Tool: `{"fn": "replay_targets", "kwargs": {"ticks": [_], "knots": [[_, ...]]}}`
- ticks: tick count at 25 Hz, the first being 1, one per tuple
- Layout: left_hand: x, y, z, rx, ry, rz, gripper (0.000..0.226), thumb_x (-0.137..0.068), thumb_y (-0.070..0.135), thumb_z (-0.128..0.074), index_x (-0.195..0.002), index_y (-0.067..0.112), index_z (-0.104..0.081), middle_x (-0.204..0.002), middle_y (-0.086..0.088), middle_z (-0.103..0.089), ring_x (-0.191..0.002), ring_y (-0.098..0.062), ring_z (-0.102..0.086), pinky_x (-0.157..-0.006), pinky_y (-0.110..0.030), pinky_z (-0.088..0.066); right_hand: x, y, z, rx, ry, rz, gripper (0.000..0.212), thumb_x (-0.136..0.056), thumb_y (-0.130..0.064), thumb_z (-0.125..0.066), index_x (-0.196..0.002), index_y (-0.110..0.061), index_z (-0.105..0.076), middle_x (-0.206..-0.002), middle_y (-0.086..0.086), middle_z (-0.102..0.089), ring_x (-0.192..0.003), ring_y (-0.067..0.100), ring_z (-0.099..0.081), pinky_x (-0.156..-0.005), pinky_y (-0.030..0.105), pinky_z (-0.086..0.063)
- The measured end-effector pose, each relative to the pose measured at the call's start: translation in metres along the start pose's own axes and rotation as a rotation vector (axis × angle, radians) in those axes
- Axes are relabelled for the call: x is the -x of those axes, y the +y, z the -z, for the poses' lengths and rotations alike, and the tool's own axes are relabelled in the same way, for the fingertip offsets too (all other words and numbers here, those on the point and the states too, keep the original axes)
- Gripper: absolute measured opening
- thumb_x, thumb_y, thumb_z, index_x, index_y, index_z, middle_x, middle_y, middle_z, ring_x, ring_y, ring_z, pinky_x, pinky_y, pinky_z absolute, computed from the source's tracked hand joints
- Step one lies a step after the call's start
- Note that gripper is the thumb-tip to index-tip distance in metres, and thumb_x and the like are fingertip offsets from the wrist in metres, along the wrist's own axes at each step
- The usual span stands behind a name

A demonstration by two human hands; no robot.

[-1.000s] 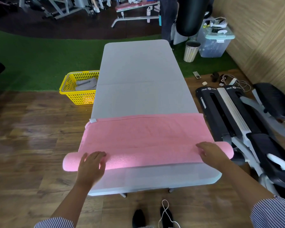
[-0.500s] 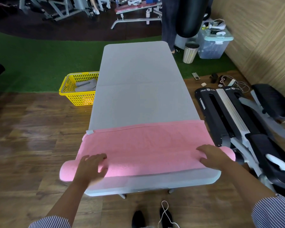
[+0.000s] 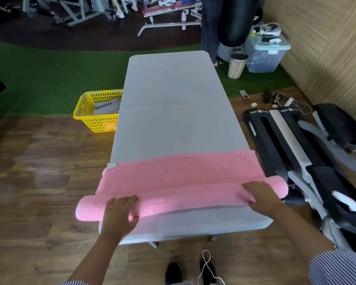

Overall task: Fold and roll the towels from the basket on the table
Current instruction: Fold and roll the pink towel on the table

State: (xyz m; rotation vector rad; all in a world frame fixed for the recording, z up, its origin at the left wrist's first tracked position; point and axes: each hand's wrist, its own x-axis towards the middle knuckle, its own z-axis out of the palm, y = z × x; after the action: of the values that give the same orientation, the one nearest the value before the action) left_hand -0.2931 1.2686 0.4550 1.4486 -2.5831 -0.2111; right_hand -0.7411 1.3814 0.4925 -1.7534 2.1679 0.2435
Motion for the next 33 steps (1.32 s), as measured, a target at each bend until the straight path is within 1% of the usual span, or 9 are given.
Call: {"fn": "replay_targets", "kwargs": {"ticks": [3,5,8,14,17,20,24,29,33], "knots": [[-0.003,-0.002,0.012,-0.034,-0.014,-0.037,0.051,-0.056,0.041,-0.064,-0.101,0.018,-0.069,-0.082,0.007,-0.072,-0.07,-0.017,-0.069,-0.074,-0.043,-0.054,-0.003,0.001,0.012,-0.012,-0.091,0.001,0.058,-0.086,-0.03,-0.057,-0.14,-0.023,-0.036,-0.144,-0.005,-0.041,-0.133,0.016,-0.036,-0.113,0.03,-0.021],[-0.013,-0.008,0.015,-0.02,-0.039,-0.027,0.051,-0.063,0.043,-0.057,-0.104,0.017,-0.069,-0.089,0.006,-0.073,-0.076,-0.017,-0.07,-0.075,-0.042,-0.055,-0.007,0.0,0.022,0.008,-0.113,0.008,0.059,-0.086,-0.03,-0.057,-0.141,-0.023,-0.035,-0.144,-0.005,-0.04,-0.132,0.016,-0.037,-0.113,0.031,-0.023],[-0.025,-0.014,0.014,0.013,-0.019,0.008,0.051,-0.065,0.031,-0.065,-0.113,0.013,-0.064,-0.11,-0.001,-0.068,-0.095,-0.021,-0.066,-0.081,-0.044,-0.054,-0.015,-0.005,0.031,0.037,-0.019,0.019,0.056,-0.085,-0.021,-0.058,-0.138,-0.021,-0.039,-0.14,-0.004,-0.043,-0.126,0.017,-0.042,-0.106,0.031,-0.034],[-0.028,0.002,0.014,-0.044,0.195,0.059,0.039,-0.063,0.001,-0.079,-0.099,0.01,-0.067,-0.104,-0.011,-0.068,-0.095,-0.029,-0.067,-0.08,-0.049,-0.053,-0.017,-0.013,0.028,0.006,0.177,-0.043,0.042,-0.083,0.002,-0.045,-0.122,-0.013,-0.053,-0.124,0.005,-0.053,-0.103,0.025,-0.053,-0.076,0.035,-0.049],[-0.026,-0.002,0.007,-0.059,0.185,0.008,0.029,-0.074,0.018,-0.065,-0.102,0.014,-0.067,-0.108,-0.005,-0.068,-0.101,-0.026,-0.065,-0.09,-0.049,-0.051,-0.012,-0.024,0.024,-0.094,0.057,-0.123,0.045,-0.089,-0.015,-0.048,-0.134,-0.013,-0.04,-0.139,0.002,-0.038,-0.111,0.024,-0.053,-0.081,0.034,-0.049],[-0.027,-0.014,0.008,-0.067,0.059,-0.072,0.057,-0.059,0.032,-0.076,-0.111,0.015,-0.063,-0.113,-0.003,-0.066,-0.106,-0.024,-0.063,-0.095,-0.049,-0.047,-0.013,-0.029,0.025,-0.033,-0.024,-0.124,0.061,-0.087,-0.028,-0.057,-0.14,-0.014,-0.029,-0.146,0.0,-0.028,-0.121,0.021,-0.047,-0.088,0.033,-0.048],[-0.044,-0.017,0.016,-0.071,0.094,-0.062,0.059,-0.052,0.019,-0.084,-0.108,0.012,-0.066,-0.11,-0.006,-0.068,-0.1,-0.025,-0.066,-0.089,-0.048,-0.048,-0.026,-0.029,0.029,-0.074,0.048,-0.137,0.055,-0.088,-0.021,-0.054,-0.138,-0.015,-0.033,-0.145,0.0,-0.03,-0.118,0.021,-0.049,-0.081,0.035,-0.052],[-0.057,-0.01,0.005,-0.073,0.189,-0.022,0.047,-0.07,0.03,-0.046,-0.109,0.011,-0.064,-0.111,-0.006,-0.066,-0.1,-0.025,-0.063,-0.093,-0.046,-0.045,-0.048,-0.026,0.026,-0.079,0.099,-0.107,0.048,-0.092,-0.013,-0.043,-0.139,-0.019,-0.034,-0.145,-0.004,-0.032,-0.106,0.026,-0.058,-0.074,0.035,-0.049],[-0.058,-0.005,-0.003,-0.109,0.274,0.053,0.039,-0.08,0.024,-0.042,-0.11,0.011,-0.063,-0.113,-0.01,-0.066,-0.103,-0.027,-0.063,-0.093,-0.048,-0.042,-0.068,-0.014,0.02,-0.134,0.118,-0.037,0.055,-0.089,0.001,-0.039,-0.141,-0.013,-0.032,-0.15,0.004,-0.028,-0.108,0.032,-0.058,-0.081,0.04,-0.05]]}}
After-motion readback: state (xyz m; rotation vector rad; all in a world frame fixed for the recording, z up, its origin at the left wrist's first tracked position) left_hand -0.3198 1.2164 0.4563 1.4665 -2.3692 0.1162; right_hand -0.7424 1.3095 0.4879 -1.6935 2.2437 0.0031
